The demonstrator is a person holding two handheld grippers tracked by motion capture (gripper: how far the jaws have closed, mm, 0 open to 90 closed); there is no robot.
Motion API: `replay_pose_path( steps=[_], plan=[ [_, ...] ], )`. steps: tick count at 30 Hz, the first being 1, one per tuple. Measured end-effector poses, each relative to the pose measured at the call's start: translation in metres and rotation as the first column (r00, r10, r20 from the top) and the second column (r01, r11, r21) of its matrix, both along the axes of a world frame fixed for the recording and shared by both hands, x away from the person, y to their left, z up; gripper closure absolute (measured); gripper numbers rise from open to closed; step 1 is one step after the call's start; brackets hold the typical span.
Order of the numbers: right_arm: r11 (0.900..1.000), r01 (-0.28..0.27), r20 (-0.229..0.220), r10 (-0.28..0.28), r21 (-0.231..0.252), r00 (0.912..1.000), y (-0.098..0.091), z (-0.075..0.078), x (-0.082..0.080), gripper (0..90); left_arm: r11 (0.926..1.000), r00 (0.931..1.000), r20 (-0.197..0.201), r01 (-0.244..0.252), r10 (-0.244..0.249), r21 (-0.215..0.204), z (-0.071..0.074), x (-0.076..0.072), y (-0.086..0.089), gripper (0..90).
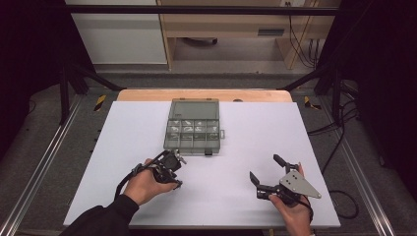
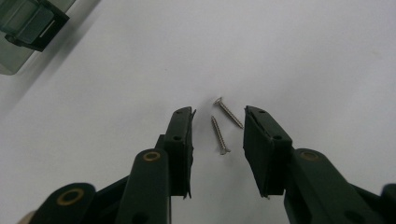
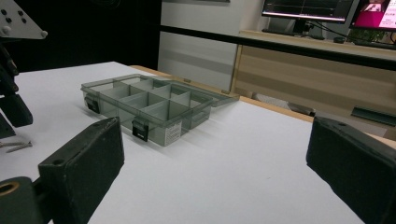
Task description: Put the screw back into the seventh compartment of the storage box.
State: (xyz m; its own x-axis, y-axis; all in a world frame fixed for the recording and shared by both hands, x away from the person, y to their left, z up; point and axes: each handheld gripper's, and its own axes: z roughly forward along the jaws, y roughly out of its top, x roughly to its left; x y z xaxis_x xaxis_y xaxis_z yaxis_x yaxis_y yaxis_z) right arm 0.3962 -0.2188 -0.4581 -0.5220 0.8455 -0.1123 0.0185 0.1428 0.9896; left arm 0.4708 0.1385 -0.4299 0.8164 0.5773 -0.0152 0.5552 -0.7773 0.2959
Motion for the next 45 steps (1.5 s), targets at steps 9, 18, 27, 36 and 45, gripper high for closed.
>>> replay_pose_path(
  steps=[9, 18, 27, 36, 45],
  plan=[
    [1.0000, 0.000, -0.003, 0.000, -0.002, 1.0000, 0.000, 0.000, 0.000, 4.2, 0.9999, 0.9998, -0.019, -0.006, 0.006, -0.013, -0.004, 0.001, -0.001, 70.6],
    [1.0000, 0.000, -0.002, 0.000, -0.003, 1.0000, 0.000, 0.000, 0.000, 4.3, 0.9998, 0.9994, -0.030, -0.016, 0.016, -0.006, -0.008, 0.001, 0.000, 75.5],
    [1.0000, -0.001, -0.004, 0.001, -0.002, 1.0000, 0.000, 0.000, 0.000, 4.3, 0.9999, 0.9993, -0.033, -0.014, 0.014, 0.005, -0.010, 0.001, -0.002, 79.5],
    [1.0000, -0.002, -0.003, 0.002, -0.003, 1.0000, 0.000, 0.000, 0.000, 4.4, 0.9999, 0.9992, -0.040, -0.010, 0.011, 0.010, -0.012, 0.002, -0.003, 82.0],
    [1.0000, -0.003, -0.003, 0.003, -0.006, 1.0000, 0.000, 0.000, 0.000, 4.5, 0.9998, 0.9987, -0.048, -0.015, 0.015, 0.014, -0.014, 0.002, -0.002, 85.5]
  ],
)
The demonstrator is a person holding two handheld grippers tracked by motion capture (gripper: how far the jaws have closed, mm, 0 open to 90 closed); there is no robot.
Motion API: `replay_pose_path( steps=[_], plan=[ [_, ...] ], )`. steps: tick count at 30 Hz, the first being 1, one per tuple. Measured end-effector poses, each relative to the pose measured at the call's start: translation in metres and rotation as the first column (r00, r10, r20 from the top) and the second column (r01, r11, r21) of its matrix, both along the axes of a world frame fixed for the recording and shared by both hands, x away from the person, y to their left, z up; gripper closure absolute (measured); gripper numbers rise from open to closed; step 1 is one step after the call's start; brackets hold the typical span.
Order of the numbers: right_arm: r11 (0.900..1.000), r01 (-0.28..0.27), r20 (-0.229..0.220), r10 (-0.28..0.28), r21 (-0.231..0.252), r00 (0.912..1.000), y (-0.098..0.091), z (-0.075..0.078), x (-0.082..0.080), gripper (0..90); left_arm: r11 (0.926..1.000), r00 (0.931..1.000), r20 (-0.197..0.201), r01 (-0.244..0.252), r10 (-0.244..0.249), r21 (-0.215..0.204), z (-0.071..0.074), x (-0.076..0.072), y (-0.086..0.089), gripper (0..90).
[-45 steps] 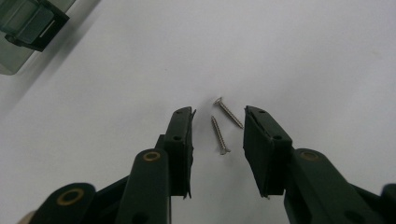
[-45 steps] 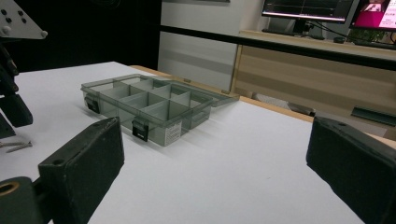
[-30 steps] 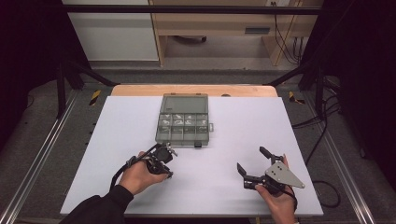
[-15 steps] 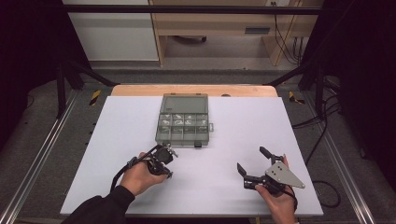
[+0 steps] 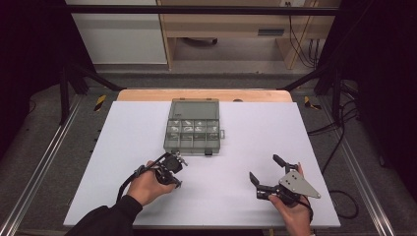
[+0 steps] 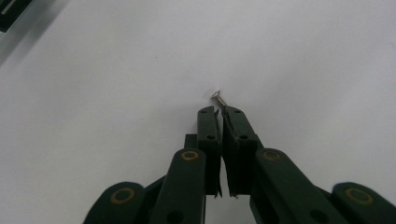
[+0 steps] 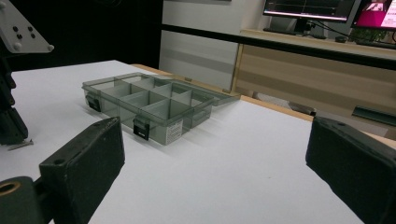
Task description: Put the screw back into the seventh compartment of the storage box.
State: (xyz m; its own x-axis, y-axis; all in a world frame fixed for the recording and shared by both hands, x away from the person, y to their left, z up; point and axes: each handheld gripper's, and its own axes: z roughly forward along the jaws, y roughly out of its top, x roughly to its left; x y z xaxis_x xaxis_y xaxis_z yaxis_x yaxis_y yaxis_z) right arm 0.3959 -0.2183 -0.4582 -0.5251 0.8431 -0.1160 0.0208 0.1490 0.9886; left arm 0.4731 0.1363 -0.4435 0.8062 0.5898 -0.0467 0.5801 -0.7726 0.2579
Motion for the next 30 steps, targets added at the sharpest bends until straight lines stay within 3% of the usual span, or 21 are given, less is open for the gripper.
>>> replay_pose_path(
  steps=[10, 18, 23, 30],
  plan=[
    [1.0000, -0.001, 0.000, 0.001, -0.003, 1.0000, 0.000, 0.000, 0.000, 4.6, 1.0000, 1.0000, 0.004, 0.003, -0.003, 0.007, 0.000, -0.001, 0.000, 87.6],
    [1.0000, 0.000, 0.000, 0.000, -0.004, 1.0000, 0.000, 0.000, 0.000, 4.6, 0.9999, 0.9999, 0.015, 0.003, -0.003, -0.015, 0.007, 0.000, 0.002, 87.6],
    [1.0000, 0.001, -0.001, -0.001, -0.003, 1.0000, 0.000, 0.000, 0.000, 4.6, 0.9985, 0.9993, 0.038, -0.003, 0.005, -0.055, 0.019, 0.003, 0.002, 87.7],
    [1.0000, -0.001, -0.001, 0.001, -0.005, 1.0000, 0.001, -0.001, 0.000, 4.6, 0.9887, 0.9955, 0.087, -0.026, 0.039, -0.148, 0.032, 0.010, -0.003, 87.6]
  ],
)
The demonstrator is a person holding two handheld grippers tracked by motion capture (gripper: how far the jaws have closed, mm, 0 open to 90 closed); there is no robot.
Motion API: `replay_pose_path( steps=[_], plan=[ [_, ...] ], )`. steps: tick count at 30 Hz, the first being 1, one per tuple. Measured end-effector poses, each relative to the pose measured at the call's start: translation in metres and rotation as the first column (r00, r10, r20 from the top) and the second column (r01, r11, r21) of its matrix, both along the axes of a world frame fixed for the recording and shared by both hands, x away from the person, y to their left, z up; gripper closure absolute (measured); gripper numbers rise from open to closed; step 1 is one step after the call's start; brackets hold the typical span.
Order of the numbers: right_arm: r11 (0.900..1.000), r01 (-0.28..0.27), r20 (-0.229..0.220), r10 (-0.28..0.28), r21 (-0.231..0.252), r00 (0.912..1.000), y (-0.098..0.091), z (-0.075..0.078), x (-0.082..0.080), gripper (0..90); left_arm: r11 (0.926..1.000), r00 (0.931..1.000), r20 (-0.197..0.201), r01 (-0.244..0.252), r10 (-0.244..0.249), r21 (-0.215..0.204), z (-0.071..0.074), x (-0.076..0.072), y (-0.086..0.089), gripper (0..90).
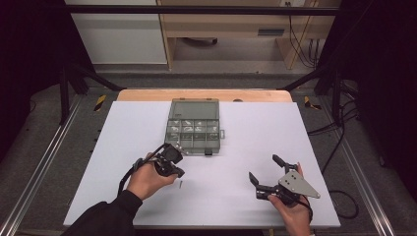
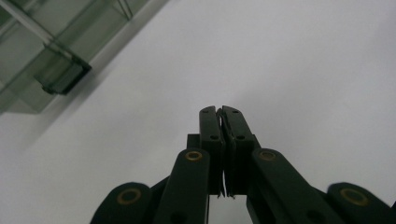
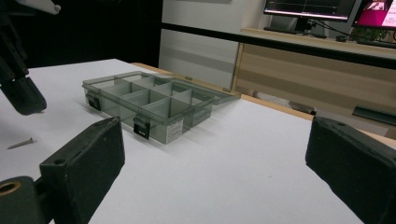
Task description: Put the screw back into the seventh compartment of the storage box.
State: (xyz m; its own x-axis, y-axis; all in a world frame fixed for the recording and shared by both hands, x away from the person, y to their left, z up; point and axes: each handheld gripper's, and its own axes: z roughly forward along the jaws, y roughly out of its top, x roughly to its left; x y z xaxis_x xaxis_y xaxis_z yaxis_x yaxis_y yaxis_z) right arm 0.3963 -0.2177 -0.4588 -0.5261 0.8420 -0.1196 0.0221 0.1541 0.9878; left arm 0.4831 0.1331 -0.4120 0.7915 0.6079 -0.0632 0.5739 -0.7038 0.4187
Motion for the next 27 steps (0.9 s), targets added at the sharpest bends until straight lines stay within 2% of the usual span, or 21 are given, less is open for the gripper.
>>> replay_pose_path(
  steps=[5, 9, 16, 20, 27],
  plan=[
    [1.0000, 0.002, -0.004, -0.002, 0.003, 1.0000, 0.000, 0.000, 0.000, 4.6, 0.9974, 0.9983, 0.046, -0.032, 0.035, -0.065, 0.008, 0.004, -0.001, 87.7],
    [1.0000, 0.000, 0.000, 0.000, -0.001, 1.0000, 0.000, 0.000, 0.000, 4.6, 0.9921, 0.9961, 0.065, -0.052, 0.059, -0.114, 0.012, 0.009, -0.001, 87.6],
    [1.0000, 0.001, -0.007, -0.001, 0.003, 1.0000, 0.000, -0.001, 0.000, 4.6, 0.9872, 0.9924, 0.093, -0.066, 0.081, -0.145, 0.012, 0.018, -0.005, 87.7],
    [1.0000, 0.001, -0.008, -0.001, 0.003, 1.0000, 0.000, -0.001, 0.000, 4.6, 0.9818, 0.9895, 0.111, -0.073, 0.093, -0.176, 0.014, 0.023, -0.006, 87.7],
    [1.0000, 0.000, -0.009, 0.000, 0.005, 1.0000, 0.000, -0.001, 0.001, 4.6, 0.9750, 0.9787, 0.155, -0.103, 0.135, -0.197, 0.018, 0.034, -0.006, 87.6]
  ],
)
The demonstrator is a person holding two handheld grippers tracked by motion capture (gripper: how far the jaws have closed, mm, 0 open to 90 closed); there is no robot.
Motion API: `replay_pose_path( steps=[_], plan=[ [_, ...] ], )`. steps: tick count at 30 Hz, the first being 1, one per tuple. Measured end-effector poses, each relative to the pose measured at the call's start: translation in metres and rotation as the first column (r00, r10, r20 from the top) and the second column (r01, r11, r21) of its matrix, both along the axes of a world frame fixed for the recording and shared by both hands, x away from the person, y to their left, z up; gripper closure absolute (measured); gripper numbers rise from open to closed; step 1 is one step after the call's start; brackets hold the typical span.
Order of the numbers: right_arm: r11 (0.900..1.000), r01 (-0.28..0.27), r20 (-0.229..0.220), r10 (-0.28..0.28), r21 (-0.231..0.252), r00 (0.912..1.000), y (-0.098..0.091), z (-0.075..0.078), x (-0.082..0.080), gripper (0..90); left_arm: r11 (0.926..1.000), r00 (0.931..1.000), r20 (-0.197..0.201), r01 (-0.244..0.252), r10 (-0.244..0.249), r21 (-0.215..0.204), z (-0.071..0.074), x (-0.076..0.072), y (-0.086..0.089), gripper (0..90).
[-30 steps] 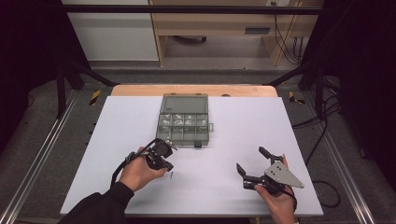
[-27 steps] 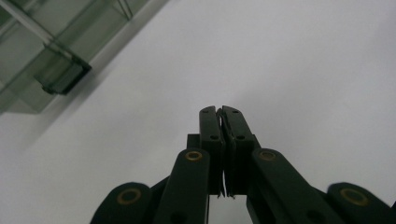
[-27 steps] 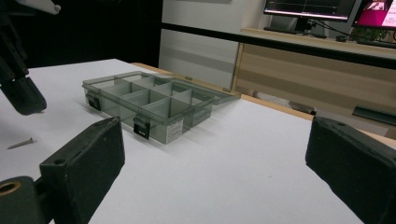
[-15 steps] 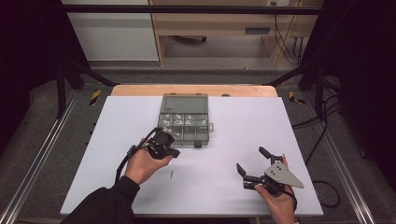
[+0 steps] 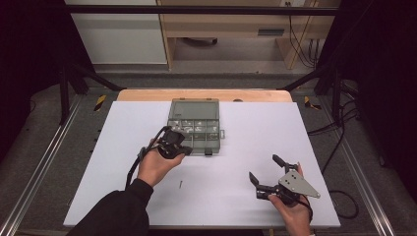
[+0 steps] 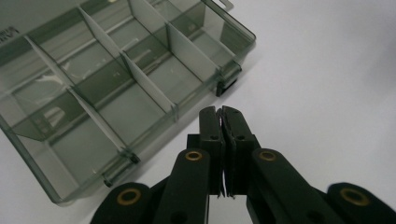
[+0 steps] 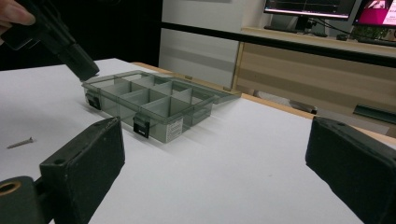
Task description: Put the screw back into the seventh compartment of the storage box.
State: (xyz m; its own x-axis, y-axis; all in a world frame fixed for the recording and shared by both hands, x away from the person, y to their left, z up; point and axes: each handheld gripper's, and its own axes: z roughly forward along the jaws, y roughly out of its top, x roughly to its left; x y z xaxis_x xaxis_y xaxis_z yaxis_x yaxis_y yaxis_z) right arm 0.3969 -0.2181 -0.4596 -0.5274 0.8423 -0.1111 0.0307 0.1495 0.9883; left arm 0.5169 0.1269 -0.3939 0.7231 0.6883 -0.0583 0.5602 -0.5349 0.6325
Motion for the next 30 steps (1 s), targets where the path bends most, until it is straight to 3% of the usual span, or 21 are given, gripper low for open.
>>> replay_pose_path(
  steps=[13, 30],
  plan=[
    [1.0000, -0.001, -0.001, 0.001, -0.004, 1.0000, 0.000, 0.000, 0.000, 4.6, 0.9993, 0.9984, 0.051, -0.024, 0.026, -0.029, 0.003, 0.016, -0.009, 87.7],
    [1.0000, 0.000, 0.002, 0.000, -0.007, 1.0000, 0.000, 0.000, 0.000, 4.7, 0.9961, 0.9944, 0.074, -0.071, 0.075, -0.053, -0.012, 0.034, -0.016, 87.7]
  ],
)
